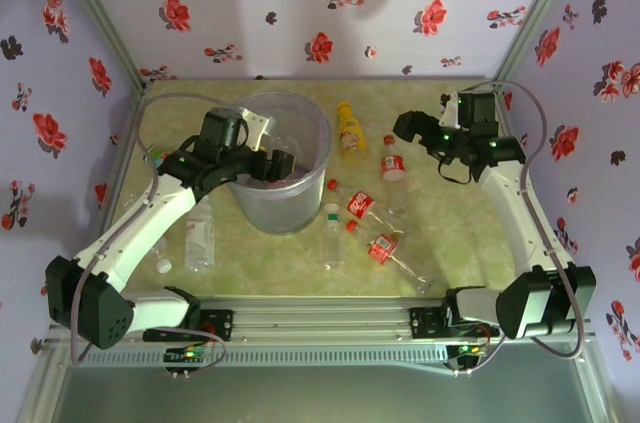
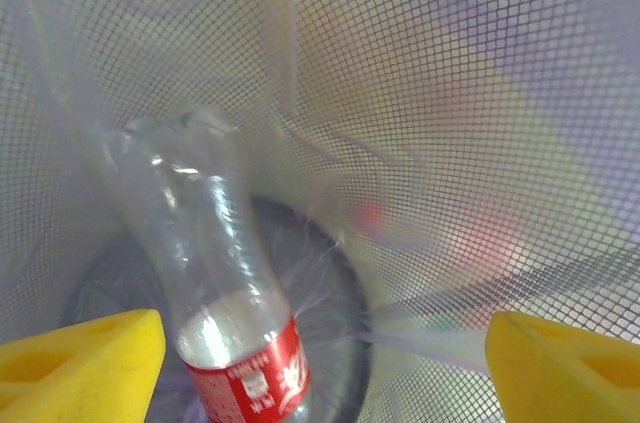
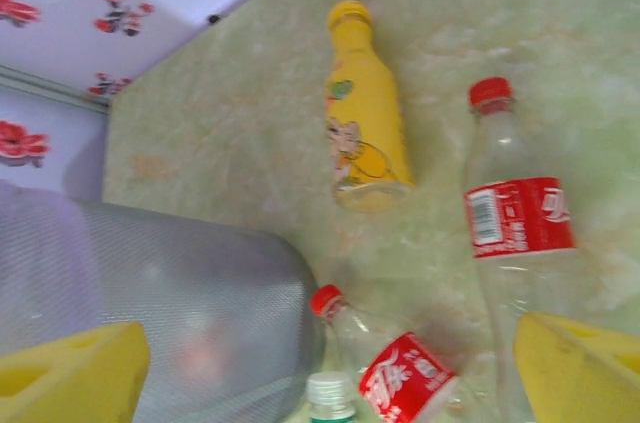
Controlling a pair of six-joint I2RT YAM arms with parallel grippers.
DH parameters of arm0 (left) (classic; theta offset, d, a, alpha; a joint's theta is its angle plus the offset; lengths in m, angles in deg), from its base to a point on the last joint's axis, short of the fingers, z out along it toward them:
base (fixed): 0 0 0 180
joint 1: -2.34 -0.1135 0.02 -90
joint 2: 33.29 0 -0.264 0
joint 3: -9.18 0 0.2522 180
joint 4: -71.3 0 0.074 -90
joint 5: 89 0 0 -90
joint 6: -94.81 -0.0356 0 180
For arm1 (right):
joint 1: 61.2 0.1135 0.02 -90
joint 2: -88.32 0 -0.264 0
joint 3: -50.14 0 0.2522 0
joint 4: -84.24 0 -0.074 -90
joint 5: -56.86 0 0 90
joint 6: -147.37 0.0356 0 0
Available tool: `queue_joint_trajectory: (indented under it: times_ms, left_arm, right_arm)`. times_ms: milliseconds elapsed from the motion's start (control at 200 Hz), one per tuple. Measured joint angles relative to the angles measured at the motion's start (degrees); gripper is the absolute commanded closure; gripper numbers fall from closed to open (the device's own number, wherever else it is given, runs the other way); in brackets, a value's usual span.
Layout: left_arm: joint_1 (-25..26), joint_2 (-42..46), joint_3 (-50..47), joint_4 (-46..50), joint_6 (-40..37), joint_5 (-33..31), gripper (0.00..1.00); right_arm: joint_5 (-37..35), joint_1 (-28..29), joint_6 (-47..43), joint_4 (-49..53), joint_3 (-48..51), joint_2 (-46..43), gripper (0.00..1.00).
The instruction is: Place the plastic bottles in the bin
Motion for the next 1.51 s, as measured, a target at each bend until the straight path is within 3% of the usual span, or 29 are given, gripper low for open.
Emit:
queue_joint_trajectory:
  times_ms: [205, 330, 540, 895, 1110, 1200, 1505]
  left_arm:
    - [0.0, 0.0, 0.0, 0.0, 0.0, 0.0, 0.16]
    - [0.0, 0.0, 0.4, 0.2, 0.1, 0.0, 0.11]
    - [0.0, 0.8, 2.8, -0.2, 0.5, 0.0, 0.09]
    - [0.0, 4.4, 6.9, -3.7, 4.9, 0.7, 0.06]
    - [0.0, 7.4, 6.9, -5.7, 8.0, 4.5, 0.06]
    - [0.0, 8.2, 6.7, -7.1, 9.2, 5.4, 0.06]
    - [0.1, 6.1, 6.7, -11.6, 12.5, 10.6, 0.06]
  right_arm:
    - [-10.5, 5.1, -2.0, 4.3, 0.8, 5.4, 0.18]
    - [-15.2, 9.2, -3.8, 6.0, 0.7, 12.6, 0.25]
    - [-20.7, 9.9, -5.0, 6.2, 0.6, 20.5, 0.26]
    - [-23.9, 9.9, -7.0, 6.0, -6.2, 31.6, 0.26]
    - [-24.3, 9.9, -7.9, 6.0, -8.9, 36.6, 0.33]
    - [-24.3, 9.9, -8.2, 6.0, -9.6, 37.0, 0.42]
    - [-25.8, 8.7, -8.9, 8.1, -9.6, 32.4, 0.49]
